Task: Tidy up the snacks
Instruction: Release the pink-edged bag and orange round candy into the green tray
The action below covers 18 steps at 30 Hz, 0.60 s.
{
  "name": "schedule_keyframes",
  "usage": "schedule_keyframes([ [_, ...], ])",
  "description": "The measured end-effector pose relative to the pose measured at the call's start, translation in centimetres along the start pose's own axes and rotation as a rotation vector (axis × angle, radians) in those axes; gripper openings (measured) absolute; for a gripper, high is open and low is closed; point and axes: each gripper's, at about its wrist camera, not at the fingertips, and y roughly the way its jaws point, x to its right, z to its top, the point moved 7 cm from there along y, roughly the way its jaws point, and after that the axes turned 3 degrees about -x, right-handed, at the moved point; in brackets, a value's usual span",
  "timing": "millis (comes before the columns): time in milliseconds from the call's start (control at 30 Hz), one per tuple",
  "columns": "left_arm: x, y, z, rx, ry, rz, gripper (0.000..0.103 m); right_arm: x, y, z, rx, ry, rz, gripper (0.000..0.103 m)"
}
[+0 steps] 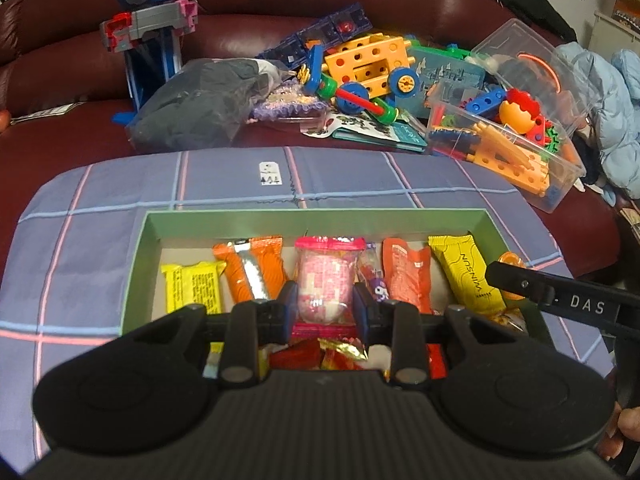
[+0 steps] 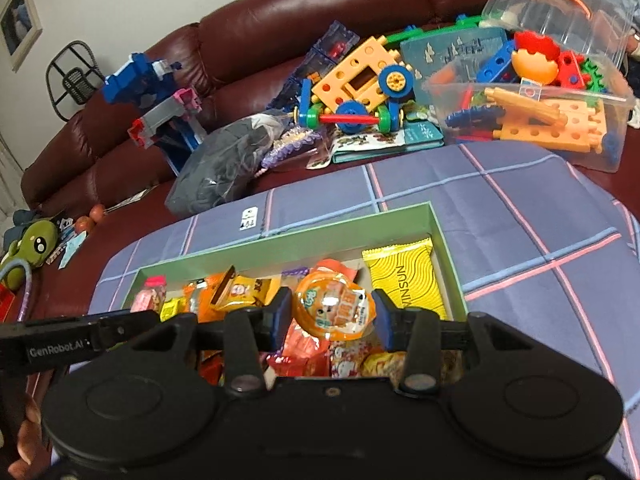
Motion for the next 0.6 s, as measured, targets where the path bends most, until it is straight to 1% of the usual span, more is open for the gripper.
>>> schedule_keyframes([
  [100, 0.2, 1.1, 0.3, -0.009, 0.001, 0.015, 0.03, 0.3, 1.1, 0.4, -0.011, 0.005, -0.002, 0.042],
  [167, 0.1, 1.6, 0.3, -0.01, -0.003, 0.039, 0.043, 0.4, 1.7, 0.6, -0.013, 0.005, 0.0, 0.045],
  [200, 0.1, 1.8, 0.2, -0.01, -0.007, 0.05, 0.059, 0.5, 1.9, 0.7, -0.014, 0.007, -0.002, 0.045],
  [233, 0.0, 1.8, 0.1, -0.003, -0.01, 0.058, 0.072, 0.6, 2.0, 0.7, -0.015, 0.011, 0.0, 0.053],
  [267, 0.0, 1.8, 0.0, 0.003, -0.011, 0.068, 0.076, 0.7, 2.0, 0.7, -0.014, 0.017, 0.002, 0.068],
  [300, -0.1, 1.7, -0.2, 0.005, -0.012, 0.076, 0.085, 0.8, 2.0, 0.8, -0.007, 0.025, -0.001, 0.085],
  [333, -0.2, 1.5, -0.5, 0.005, -0.014, 0.084, 0.094, 0.9, 1.8, 0.8, 0.002, 0.031, -0.008, 0.092],
  [367, -0.2, 1.4, -0.7, 0.006, -0.018, 0.092, 0.097, 0.9, 1.5, 0.8, 0.015, 0.036, -0.008, 0.101],
  [400, -0.3, 1.1, -0.9, 0.009, -0.02, 0.099, 0.101, 0.9, 1.3, 0.8, 0.025, 0.039, -0.005, 0.103],
  [467, -0.4, 0.7, -1.3, 0.009, -0.023, 0.11, 0.103, 0.9, 0.8, 0.6, 0.03, 0.048, -0.008, 0.103],
  [600, -0.4, -0.5, -2.5, -0.004, -0.033, 0.108, 0.103, 1.2, -0.3, -0.4, 0.015, 0.102, -0.001, 0.103],
])
